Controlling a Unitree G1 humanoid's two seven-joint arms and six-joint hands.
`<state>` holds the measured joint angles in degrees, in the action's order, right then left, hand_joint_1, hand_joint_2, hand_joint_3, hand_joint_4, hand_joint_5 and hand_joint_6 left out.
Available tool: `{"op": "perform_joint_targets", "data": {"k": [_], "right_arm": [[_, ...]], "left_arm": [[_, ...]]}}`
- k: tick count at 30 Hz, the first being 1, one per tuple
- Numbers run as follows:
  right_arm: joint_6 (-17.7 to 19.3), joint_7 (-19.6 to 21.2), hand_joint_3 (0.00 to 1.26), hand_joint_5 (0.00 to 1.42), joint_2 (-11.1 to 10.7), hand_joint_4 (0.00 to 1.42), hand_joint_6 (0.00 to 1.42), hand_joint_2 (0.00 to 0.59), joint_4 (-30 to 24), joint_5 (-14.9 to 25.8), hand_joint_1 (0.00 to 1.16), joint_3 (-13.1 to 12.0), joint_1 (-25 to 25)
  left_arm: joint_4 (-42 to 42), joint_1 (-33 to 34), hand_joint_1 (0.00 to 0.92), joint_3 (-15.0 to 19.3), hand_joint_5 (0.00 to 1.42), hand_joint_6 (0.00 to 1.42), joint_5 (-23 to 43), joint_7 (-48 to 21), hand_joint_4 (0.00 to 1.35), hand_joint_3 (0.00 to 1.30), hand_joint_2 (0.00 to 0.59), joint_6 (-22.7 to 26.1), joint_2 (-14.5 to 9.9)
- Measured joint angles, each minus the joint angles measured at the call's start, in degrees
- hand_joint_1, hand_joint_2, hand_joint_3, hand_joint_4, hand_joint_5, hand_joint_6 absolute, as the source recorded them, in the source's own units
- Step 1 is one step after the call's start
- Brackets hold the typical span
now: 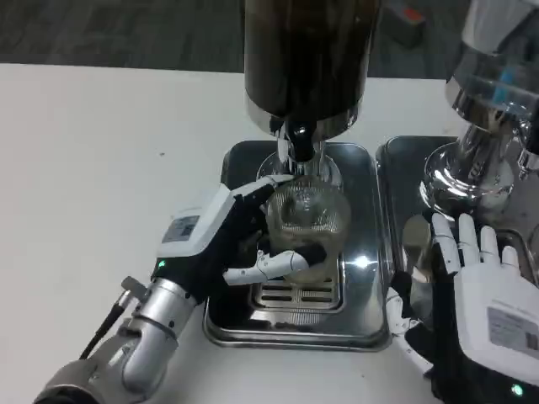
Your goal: Grasp the cup under the faucet to collect the drink, then remove the cup.
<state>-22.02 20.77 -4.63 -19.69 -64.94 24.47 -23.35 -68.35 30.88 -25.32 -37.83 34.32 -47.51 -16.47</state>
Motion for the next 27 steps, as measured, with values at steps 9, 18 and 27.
{"op": "perform_joint_targets", "data": {"k": [9, 18, 27], "right_arm": [[1.54, -0.03, 0.06, 0.00, -0.89, 0.00, 0.00, 0.479, 0.15, 1.36, 0.28, -1.06, 0.55], [1.99, -2.05, 0.00, 0.00, -4.44, 0.00, 0.00, 0.434, 1.21, 0.99, 0.34, -1.41, 2.56], [3.75, -4.87, 0.00, 0.00, -7.50, 0.00, 0.00, 0.415, 2.07, 1.18, 0.32, -2.09, 4.14]], "left_arm": [[-0.21, -1.75, 0.000, 3.03, 0.36, 0.21, 4.14, -3.21, 0.14, 0.09, 0.031, -2.83, -2.23], [4.64, -5.38, 0.000, 9.28, 0.04, 0.00, 12.01, -11.70, 0.00, 0.00, 0.060, -11.07, -7.79], [12.55, -9.04, 0.000, 12.12, 0.00, 0.00, 17.23, -22.27, 0.00, 0.00, 0.071, -15.62, -9.74]]}}
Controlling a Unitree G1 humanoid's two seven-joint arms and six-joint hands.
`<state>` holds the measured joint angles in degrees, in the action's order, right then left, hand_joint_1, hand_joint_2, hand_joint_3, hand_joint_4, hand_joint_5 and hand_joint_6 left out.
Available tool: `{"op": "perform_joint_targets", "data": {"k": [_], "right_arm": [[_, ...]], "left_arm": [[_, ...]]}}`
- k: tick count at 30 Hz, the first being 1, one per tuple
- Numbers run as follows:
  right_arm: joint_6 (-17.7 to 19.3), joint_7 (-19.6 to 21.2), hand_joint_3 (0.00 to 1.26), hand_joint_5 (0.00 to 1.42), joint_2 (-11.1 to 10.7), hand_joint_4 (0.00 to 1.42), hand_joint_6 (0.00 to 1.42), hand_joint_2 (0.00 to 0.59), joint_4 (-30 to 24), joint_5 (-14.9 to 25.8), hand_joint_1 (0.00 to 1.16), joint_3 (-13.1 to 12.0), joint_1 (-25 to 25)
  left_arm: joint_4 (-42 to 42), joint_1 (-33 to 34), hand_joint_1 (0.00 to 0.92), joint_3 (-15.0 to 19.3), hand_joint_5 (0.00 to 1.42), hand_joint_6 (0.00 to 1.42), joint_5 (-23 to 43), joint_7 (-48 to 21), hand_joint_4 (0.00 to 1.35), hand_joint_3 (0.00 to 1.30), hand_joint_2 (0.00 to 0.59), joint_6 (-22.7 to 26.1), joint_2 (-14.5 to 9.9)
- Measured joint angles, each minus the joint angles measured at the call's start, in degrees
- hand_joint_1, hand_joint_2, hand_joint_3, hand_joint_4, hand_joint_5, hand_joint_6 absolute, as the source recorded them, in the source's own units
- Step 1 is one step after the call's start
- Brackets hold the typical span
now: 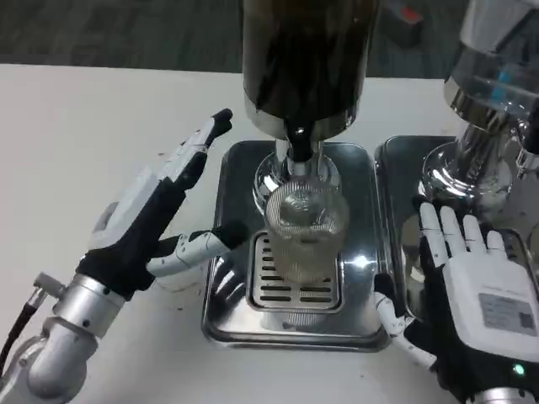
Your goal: Grasp the cup under the faucet to collect the drink, then remove the cup.
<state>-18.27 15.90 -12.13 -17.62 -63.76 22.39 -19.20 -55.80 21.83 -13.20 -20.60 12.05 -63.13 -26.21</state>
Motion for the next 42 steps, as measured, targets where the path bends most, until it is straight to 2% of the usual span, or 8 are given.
{"op": "perform_joint_targets", "data": {"k": [9, 14, 18, 21, 26, 30, 33, 42], "right_arm": [[0.36, -1.26, 0.00, 0.00, -0.16, 0.00, 0.00, 0.415, 0.00, 0.00, 0.31, -0.66, 0.60], [0.41, -1.44, 0.00, 0.00, 0.03, 0.00, 0.00, 0.415, -0.06, 0.00, 0.31, -0.65, 0.38], [0.42, -1.44, 0.00, 0.00, 0.19, 0.00, 0.00, 0.415, -0.14, 0.00, 0.31, -0.60, 0.11], [0.40, -1.44, 0.00, 0.00, 0.40, 0.00, 0.00, 0.415, -0.20, -0.01, 0.31, -0.59, -0.25], [0.39, -1.44, 0.00, 0.00, 0.83, 0.00, 0.00, 0.415, -0.22, -0.01, 0.31, -0.61, -0.34], [0.28, -1.44, 0.00, 0.00, 1.39, 0.00, 0.00, 0.416, -0.30, -0.16, 0.31, -0.58, -0.13], [0.10, -1.40, 0.00, 0.00, 2.18, 0.00, 0.00, 0.419, -0.50, -0.26, 0.31, -0.44, -0.21], [-0.38, -1.18, 0.00, 0.00, 3.25, 0.00, 0.00, 0.433, -0.75, -1.15, 0.32, 0.27, -1.15]], "left_arm": [[13.26, -2.16, 0.000, 3.62, 0.01, 0.00, 6.76, -8.76, 0.00, 0.00, 0.073, -1.67, -1.64], [21.69, -3.10, 0.000, 3.64, 0.01, 0.00, 14.39, -15.93, 0.00, 0.00, 0.075, -1.26, -1.95], [25.18, -3.19, 0.000, 3.25, 0.01, 0.00, 17.33, -20.47, 0.00, 0.00, 0.077, 0.16, -1.88], [27.30, -3.19, 0.000, 3.14, 0.01, 0.00, 18.06, -23.16, 0.00, 0.00, 0.078, 0.84, -0.97], [27.72, -2.87, 0.000, 2.86, 0.01, 0.00, 17.99, -26.52, 0.00, 0.00, 0.079, 1.86, 1.32], [24.37, 0.93, 0.000, 2.62, 0.01, 0.00, 17.15, -27.98, 0.00, 0.00, 0.078, 2.54, 4.21], [22.28, 2.32, 0.000, 2.59, 0.03, 0.00, 16.36, -28.84, 0.00, 0.00, 0.078, 2.54, 5.31], [20.63, 3.43, 0.000, 2.37, 0.05, 0.00, 16.72, -31.39, 0.00, 0.00, 0.087, 1.20, 6.10]]}}
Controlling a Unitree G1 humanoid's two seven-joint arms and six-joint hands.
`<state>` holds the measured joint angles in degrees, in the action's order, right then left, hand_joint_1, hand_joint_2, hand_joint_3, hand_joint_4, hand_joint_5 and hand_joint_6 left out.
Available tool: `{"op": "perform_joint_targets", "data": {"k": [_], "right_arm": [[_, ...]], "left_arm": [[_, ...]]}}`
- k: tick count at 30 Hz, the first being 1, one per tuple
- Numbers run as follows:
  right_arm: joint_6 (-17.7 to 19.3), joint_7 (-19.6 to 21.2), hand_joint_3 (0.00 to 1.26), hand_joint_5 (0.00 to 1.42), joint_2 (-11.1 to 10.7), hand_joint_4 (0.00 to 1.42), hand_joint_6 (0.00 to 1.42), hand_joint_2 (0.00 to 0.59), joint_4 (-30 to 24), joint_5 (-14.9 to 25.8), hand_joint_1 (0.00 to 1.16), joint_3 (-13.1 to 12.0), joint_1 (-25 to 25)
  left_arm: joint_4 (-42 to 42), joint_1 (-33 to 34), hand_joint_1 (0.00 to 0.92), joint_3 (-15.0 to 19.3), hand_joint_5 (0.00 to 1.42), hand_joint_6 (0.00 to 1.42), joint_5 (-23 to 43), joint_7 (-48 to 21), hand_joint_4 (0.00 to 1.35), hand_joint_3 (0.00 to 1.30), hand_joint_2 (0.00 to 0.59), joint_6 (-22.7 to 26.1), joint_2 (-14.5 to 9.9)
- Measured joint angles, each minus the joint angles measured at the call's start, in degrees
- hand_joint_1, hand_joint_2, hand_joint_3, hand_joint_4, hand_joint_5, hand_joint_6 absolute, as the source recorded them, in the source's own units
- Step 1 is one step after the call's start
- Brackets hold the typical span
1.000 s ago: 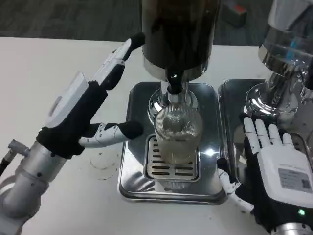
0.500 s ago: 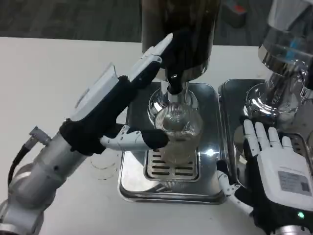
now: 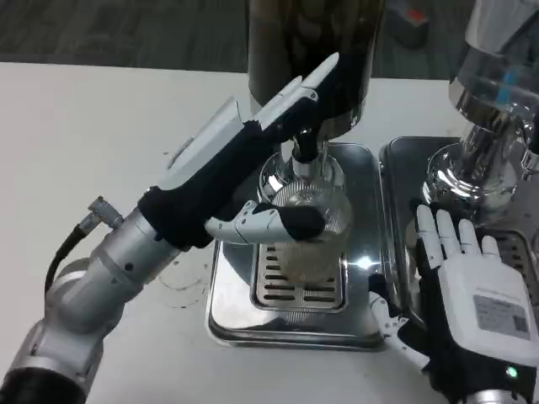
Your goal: Grasp the cup under the faucet to collect the drink, then remove the cup.
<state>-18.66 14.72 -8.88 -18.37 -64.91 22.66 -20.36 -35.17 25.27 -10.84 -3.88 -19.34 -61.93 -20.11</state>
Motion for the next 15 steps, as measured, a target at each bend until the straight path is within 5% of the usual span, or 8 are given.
{"op": "perform_joint_targets", "data": {"k": [10, 15], "right_arm": [[0.02, 0.07, 0.00, 0.00, 0.07, 0.00, 0.00, 0.439, -0.01, 0.04, 0.32, 0.00, -0.07], [0.14, 0.07, 0.00, 0.00, 0.09, 0.00, 0.00, 0.439, -0.01, 0.63, 0.32, -0.39, 0.08]], "left_arm": [[2.69, -1.22, 0.000, -0.89, 0.06, 0.00, -1.37, -0.58, 0.00, 0.00, 0.089, -0.86, -0.38], [5.24, -2.07, 0.000, 0.30, 0.07, 0.00, -9.91, 2.31, 0.00, 0.00, 0.090, -2.68, -1.41]]}}
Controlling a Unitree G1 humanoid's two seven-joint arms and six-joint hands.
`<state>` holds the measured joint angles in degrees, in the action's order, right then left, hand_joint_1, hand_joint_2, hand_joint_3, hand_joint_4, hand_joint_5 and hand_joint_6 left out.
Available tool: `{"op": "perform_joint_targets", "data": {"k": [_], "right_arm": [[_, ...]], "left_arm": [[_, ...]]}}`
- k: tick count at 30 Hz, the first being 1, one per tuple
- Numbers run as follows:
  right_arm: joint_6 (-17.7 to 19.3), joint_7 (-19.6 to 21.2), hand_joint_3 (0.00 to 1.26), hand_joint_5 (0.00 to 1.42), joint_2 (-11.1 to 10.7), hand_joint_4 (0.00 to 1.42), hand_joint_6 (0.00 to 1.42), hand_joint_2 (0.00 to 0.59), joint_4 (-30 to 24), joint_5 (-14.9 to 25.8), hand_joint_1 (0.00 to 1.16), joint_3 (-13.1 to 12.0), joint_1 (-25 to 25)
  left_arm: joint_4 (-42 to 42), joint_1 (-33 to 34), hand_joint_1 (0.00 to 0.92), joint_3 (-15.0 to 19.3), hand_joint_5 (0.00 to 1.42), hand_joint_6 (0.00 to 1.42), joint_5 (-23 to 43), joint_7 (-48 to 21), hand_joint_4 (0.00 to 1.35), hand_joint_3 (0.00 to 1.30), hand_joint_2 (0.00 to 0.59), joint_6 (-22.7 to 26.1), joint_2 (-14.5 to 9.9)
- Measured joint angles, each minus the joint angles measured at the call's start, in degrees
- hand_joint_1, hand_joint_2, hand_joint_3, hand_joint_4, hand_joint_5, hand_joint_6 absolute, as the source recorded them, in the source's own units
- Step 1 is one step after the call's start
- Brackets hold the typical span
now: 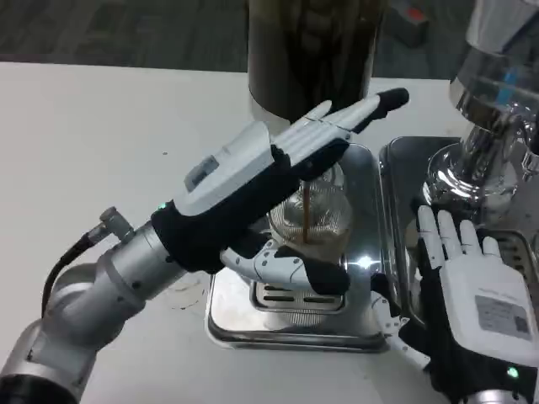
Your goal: Grasp the cup under the faucet to collect the drink, then remove the cup.
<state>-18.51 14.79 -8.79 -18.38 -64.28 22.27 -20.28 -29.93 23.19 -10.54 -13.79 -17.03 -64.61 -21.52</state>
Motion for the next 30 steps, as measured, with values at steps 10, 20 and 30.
{"op": "perform_joint_targets", "data": {"k": [10, 20, 30], "right_arm": [[0.28, 0.31, 0.00, 0.00, 0.50, 0.00, 0.00, 0.440, 0.06, 1.33, 0.33, -0.56, 0.07], [6.16, 2.40, 0.00, 0.01, 1.92, 0.00, 0.06, 0.429, 0.06, 14.84, 0.48, -4.59, -0.22], [17.05, -2.73, 0.00, 0.00, 3.71, 0.00, 0.03, 0.243, 5.49, 39.22, 0.70, -10.65, 1.50]], "left_arm": [[0.55, -0.03, 0.000, 0.22, 0.08, 0.01, -5.56, 4.12, 0.00, 0.00, 0.090, -1.25, -0.36], [1.28, -0.09, 0.000, -0.07, 0.08, 0.01, -7.56, 6.21, 0.00, 0.00, 0.096, -1.23, -0.88], [1.28, -0.14, 0.000, -0.31, 0.08, 0.01, -7.54, 6.93, 0.00, 0.00, 0.100, -1.20, -1.17]]}}
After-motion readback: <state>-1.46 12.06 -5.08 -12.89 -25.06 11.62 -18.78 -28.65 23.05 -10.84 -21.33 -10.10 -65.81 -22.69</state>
